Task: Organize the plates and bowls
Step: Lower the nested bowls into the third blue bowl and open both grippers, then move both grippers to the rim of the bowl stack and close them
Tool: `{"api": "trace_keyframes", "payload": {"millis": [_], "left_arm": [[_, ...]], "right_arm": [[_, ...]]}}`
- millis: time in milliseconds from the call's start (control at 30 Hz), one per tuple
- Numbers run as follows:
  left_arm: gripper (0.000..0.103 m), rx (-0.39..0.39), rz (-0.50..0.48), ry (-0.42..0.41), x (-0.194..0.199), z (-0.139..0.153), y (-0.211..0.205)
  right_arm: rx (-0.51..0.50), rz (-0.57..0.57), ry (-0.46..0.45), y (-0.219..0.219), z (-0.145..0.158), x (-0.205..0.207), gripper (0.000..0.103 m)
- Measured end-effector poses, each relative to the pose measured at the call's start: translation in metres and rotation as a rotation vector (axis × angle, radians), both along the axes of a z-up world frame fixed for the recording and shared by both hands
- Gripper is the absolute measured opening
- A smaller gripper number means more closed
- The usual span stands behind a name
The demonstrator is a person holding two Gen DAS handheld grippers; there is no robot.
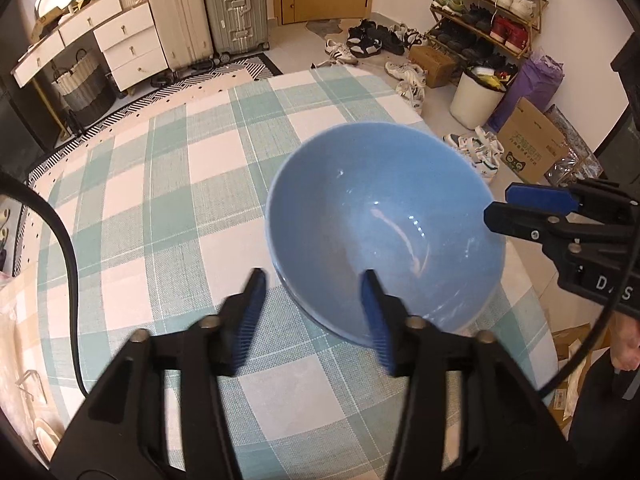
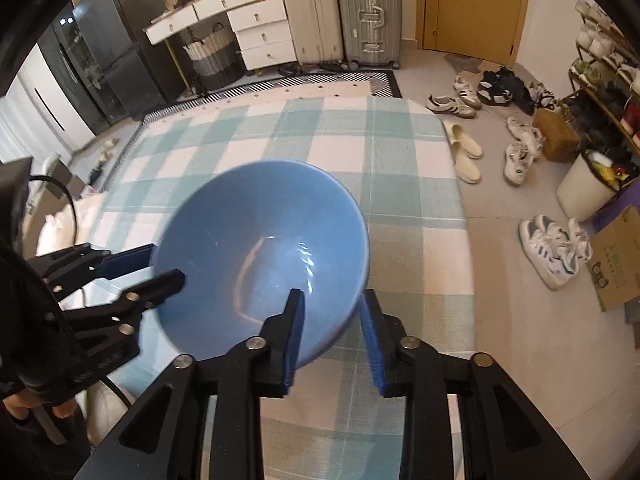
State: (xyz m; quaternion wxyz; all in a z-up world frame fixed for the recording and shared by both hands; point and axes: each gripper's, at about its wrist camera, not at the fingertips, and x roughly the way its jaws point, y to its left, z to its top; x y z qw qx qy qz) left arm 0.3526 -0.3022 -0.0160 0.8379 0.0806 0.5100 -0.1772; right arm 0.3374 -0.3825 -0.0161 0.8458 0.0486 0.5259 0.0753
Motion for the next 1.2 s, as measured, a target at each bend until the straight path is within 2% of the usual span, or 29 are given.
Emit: {"api": "trace_keyframes", "payload": {"millis": [133, 167, 200, 233, 333, 467, 567, 633, 1200], "left_arm": [[0.071, -0.007, 0.003, -0.02, -0.003, 0.009, 0.003], [0.072, -0.011, 0.003, -0.026, -0.003, 0.011, 0.005], [0.073, -0.011, 0.002, -0.034, -0.003, 0.014, 0.006], [0.075, -0.005, 0.003, -0.04, -0.004, 0.016, 0.007], [0.079, 0.002, 0.017, -0.051, -0.005, 0.021, 0.012], [0.081, -0.032, 0.015, -0.041, -0.005, 0.024, 0.02], [0.086, -0.037, 0.016, -0.066, -0.007, 0.028, 0.024], [0.101, -0.043, 0.013, -0.07, -0.009, 0.03, 0.026], [0.1, -0.043, -0.006, -0.081, -0.005, 0.025, 0.029]], "right_arm": [[0.011, -0.005, -0.029, -0.002, 0.011, -0.003, 0.052], [0.017, -0.005, -0.035, -0.003, 0.014, -0.004, 0.053], [0.022, -0.002, -0.043, -0.002, 0.016, -0.005, 0.06], [0.027, 0.004, -0.054, -0.002, 0.019, -0.006, 0.07], [0.039, 0.017, -0.082, 0.001, 0.026, -0.01, 0.084], [0.02, 0.033, -0.092, 0.007, 0.031, -0.013, 0.088], [0.014, 0.042, -0.097, 0.01, 0.032, -0.016, 0.088], [0.011, 0.043, -0.099, 0.011, 0.032, -0.018, 0.088], [0.016, 0.023, -0.08, 0.003, 0.023, -0.011, 0.089]]}}
